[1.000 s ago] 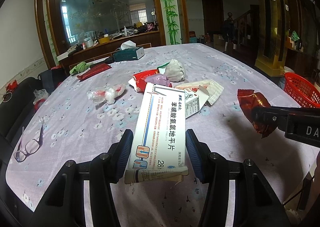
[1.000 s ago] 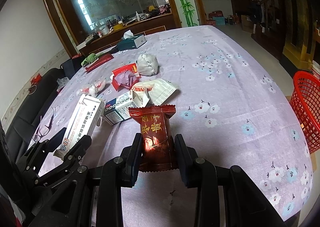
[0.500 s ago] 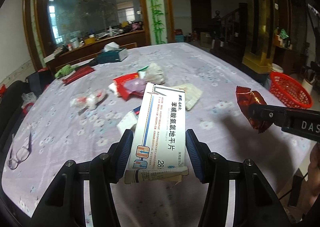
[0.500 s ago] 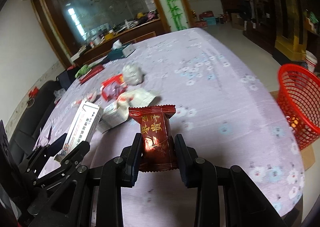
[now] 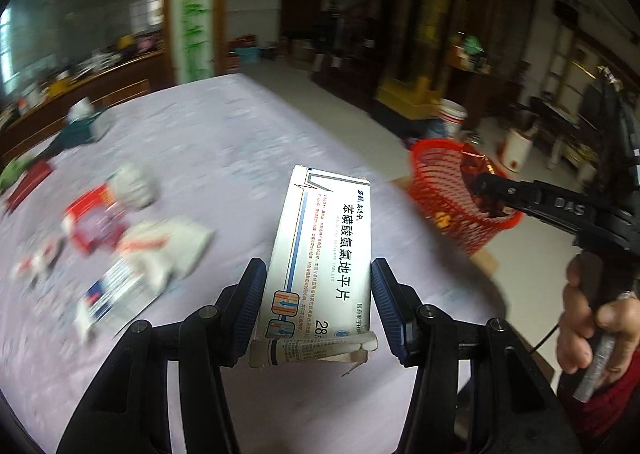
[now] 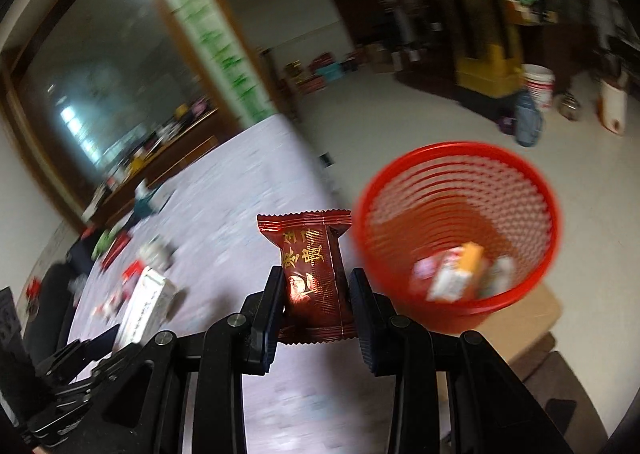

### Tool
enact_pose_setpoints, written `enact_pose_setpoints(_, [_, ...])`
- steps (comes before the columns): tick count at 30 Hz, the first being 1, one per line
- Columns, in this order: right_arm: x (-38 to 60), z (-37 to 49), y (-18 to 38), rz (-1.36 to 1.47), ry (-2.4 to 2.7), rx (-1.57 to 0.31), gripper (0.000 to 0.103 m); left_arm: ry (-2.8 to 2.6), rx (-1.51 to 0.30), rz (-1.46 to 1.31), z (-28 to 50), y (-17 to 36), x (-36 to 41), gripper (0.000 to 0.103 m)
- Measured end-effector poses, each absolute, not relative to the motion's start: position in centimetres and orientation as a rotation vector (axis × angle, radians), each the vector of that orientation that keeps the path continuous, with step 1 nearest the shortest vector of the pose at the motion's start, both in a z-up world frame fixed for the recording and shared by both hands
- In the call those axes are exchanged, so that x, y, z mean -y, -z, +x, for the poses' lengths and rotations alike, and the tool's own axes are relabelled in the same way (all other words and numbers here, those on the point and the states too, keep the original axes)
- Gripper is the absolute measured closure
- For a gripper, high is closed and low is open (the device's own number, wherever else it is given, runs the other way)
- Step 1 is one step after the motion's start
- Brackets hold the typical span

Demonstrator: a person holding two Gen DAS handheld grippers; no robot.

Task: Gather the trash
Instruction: 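Open both grippers over the red wastebasket to drop the box and packet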

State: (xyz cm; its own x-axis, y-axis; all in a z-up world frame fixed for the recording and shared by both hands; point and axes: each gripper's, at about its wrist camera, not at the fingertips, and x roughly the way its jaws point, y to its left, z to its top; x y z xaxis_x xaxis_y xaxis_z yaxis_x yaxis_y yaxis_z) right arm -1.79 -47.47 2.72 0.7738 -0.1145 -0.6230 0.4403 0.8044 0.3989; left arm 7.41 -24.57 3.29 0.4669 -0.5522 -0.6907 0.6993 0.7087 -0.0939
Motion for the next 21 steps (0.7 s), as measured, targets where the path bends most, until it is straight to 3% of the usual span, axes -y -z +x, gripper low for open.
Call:
enact_pose_setpoints(14, [58.8,-2.8,-2.8,0.684,0.46,-0.579,0.066,0.993,-0.797,0.285,7.5,-3.5,42.8,0.05])
enact_pose_setpoints(18, [60.6,-1.9,-2.3,0.706,0.469,-0.585,0.051,0.986,-0.797,0.282,8.2,-3.0,45.6,0.043])
enact_pose_setpoints(21, [60.6,-2.9,-2.4,0.7,0.479,-0.568,0.051,0.995,-0.798,0.258,8.1,-3.1,44.8,0.04])
